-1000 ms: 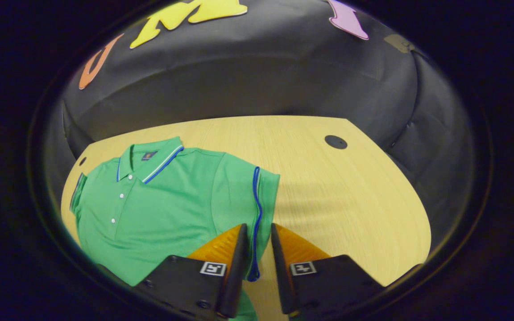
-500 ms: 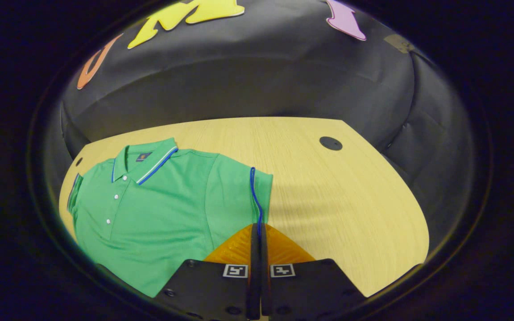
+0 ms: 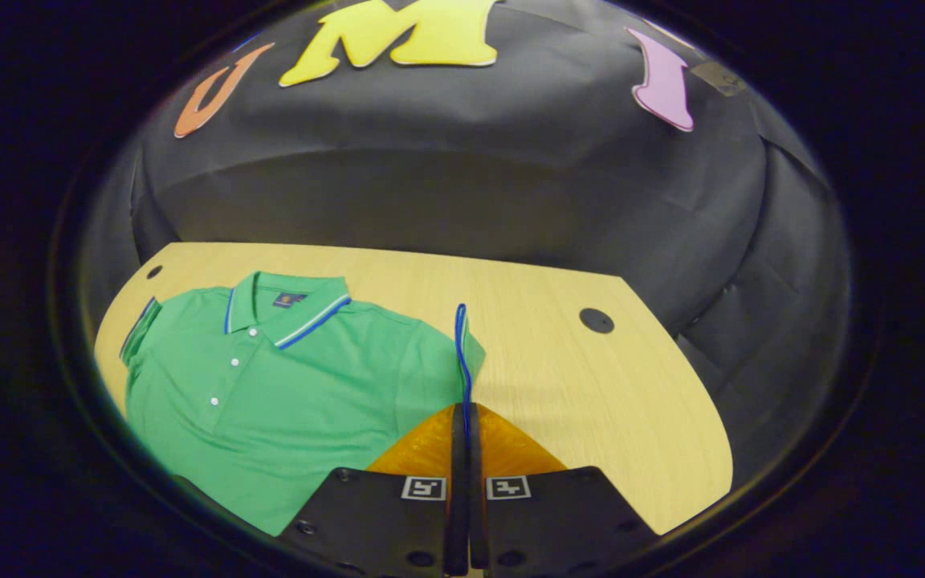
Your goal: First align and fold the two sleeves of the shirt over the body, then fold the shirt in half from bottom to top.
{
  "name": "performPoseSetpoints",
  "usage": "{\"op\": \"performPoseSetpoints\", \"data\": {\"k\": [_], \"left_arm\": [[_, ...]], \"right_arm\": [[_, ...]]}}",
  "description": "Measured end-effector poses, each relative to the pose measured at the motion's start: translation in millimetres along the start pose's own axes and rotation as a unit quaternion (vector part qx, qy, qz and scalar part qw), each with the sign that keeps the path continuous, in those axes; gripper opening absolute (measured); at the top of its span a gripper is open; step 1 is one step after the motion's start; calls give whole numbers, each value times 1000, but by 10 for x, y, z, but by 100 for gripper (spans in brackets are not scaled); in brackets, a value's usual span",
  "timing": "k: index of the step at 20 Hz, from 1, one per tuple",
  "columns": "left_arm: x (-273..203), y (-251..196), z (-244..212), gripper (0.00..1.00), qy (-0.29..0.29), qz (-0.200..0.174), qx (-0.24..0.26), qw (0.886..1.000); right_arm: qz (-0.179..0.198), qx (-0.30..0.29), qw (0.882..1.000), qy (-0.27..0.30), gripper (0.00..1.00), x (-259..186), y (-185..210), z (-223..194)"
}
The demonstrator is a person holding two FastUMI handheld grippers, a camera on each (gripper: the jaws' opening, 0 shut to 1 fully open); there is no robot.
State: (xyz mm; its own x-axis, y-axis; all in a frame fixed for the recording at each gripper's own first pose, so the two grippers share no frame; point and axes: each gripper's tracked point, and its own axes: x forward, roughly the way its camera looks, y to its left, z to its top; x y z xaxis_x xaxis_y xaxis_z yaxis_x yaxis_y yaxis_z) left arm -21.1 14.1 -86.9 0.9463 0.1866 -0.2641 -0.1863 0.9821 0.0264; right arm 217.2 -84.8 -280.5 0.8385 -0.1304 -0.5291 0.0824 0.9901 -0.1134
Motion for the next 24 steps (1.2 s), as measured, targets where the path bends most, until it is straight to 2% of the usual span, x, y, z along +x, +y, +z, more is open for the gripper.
{"op": "performPoseSetpoints", "data": {"k": [4,5,7,8,9,11,14,19,21,22,23,24], "left_arm": [[-42,147,-46,100,3,12,-8,1000],[-54,185,-69,100,4,14,-11,1000],[-89,263,-91,100,4,21,-13,1000],[-92,290,-107,100,5,23,-14,1000],[-112,321,-133,100,6,25,-15,1000],[-129,360,-152,100,5,26,-16,1000],[-140,394,-185,100,10,29,-21,999],[-227,546,-286,100,11,28,-17,999],[-205,567,-337,100,15,26,-15,999],[-186,574,-351,100,18,24,-17,999],[-169,589,-372,100,24,21,-21,999],[-140,595,-367,100,26,17,-27,999]], "right_arm": [[29,-17,999,-15,4,-69,391,86],[35,-24,999,-17,7,-88,476,100],[51,-35,998,-23,0,-128,687,113],[62,-39,997,-24,7,-151,783,108],[73,-44,996,-25,4,-163,899,91],[82,-63,994,-22,4,-171,1022,14],[76,-84,993,-16,4,-134,1136,-104],[64,-84,994,-3,6,-92,1187,-189],[67,-81,995,2,10,-173,1220,-209],[59,-78,995,1,19,-229,1179,-194],[63,-68,996,-5,24,-297,1195,-140],[67,-60,996,-7,39,-380,1212,-106]]}}
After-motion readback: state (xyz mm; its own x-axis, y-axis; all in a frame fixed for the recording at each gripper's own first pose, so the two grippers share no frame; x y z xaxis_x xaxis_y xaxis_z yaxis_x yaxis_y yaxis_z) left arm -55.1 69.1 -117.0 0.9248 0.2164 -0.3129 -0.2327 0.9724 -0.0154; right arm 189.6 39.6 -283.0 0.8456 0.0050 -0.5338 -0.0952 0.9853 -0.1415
